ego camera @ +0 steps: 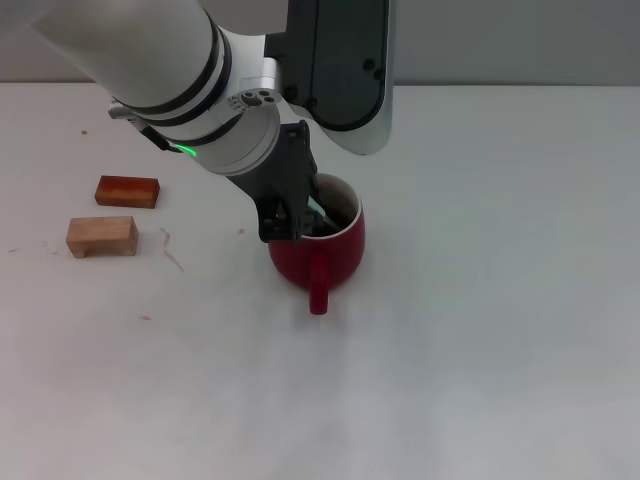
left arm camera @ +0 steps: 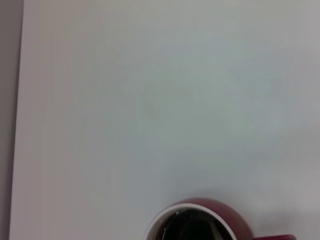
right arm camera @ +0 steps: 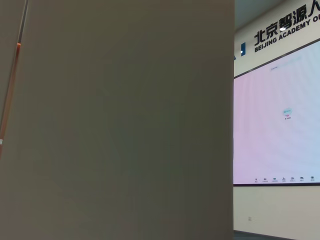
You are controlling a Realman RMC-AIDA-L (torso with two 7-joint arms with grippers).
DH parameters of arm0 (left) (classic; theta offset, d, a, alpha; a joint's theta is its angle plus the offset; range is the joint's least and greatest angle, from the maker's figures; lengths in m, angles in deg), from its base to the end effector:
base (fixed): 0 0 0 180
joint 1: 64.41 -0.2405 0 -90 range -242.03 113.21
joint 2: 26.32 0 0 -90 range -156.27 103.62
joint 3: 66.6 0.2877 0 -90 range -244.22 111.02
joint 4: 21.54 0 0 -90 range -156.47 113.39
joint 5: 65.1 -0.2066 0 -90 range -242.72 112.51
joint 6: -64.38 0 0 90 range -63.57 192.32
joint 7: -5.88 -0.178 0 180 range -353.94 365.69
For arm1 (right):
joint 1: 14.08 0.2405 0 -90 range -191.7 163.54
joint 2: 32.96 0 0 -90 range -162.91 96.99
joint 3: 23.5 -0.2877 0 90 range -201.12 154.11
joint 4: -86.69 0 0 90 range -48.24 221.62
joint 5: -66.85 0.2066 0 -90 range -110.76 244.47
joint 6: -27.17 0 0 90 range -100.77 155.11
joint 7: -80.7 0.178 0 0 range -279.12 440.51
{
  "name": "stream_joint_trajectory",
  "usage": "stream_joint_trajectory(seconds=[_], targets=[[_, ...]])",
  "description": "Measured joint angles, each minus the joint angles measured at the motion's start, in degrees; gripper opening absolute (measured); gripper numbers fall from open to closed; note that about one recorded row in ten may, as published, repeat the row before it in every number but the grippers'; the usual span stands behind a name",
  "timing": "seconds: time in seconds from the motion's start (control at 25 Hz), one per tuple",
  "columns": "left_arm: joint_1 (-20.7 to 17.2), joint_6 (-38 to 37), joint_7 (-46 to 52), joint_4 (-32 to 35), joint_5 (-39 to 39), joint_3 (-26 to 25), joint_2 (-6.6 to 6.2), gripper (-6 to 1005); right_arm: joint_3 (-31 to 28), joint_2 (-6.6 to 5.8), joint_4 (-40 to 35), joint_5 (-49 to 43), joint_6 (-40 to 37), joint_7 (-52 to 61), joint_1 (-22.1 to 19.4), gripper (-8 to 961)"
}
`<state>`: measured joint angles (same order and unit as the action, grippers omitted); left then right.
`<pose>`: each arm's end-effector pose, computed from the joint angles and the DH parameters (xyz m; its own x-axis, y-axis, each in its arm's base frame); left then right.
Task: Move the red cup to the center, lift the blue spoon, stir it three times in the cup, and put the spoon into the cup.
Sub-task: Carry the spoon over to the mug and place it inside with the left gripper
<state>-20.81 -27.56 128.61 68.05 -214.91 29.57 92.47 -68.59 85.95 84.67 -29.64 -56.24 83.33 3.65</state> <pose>-0.1125 0.3677 -0.0695 0.8496 -0.1725 -0.4985 -0.2909 -0.9415 -0.1700 0.4427 0.2807 0.0929 0.8159 0.1708 -0.5524 -0.5584 0.4808 -0.6760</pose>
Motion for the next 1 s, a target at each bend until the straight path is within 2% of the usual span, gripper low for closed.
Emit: stream_joint_trajectory(seconds=[0.28,0.44,1.0], targets=[[-0.04,3.33,0.65,-0.64,-0.08,-0.26,-0.13,165,0.00,0.00,0.00,0.00,0.01,0.00,0.02,635],[-0.41,4.33,1.38,-1.04,-2.62,0.01,-0.16,165,0.00,0.00,0.00,0.00,0.01,0.00,-0.02,635],[-1.49,1.39,0.77,-0.74,-4.80,-0.59,-0.54,165,0.00,0.00,0.00,0.00,0.01,0.00,0.24,634]])
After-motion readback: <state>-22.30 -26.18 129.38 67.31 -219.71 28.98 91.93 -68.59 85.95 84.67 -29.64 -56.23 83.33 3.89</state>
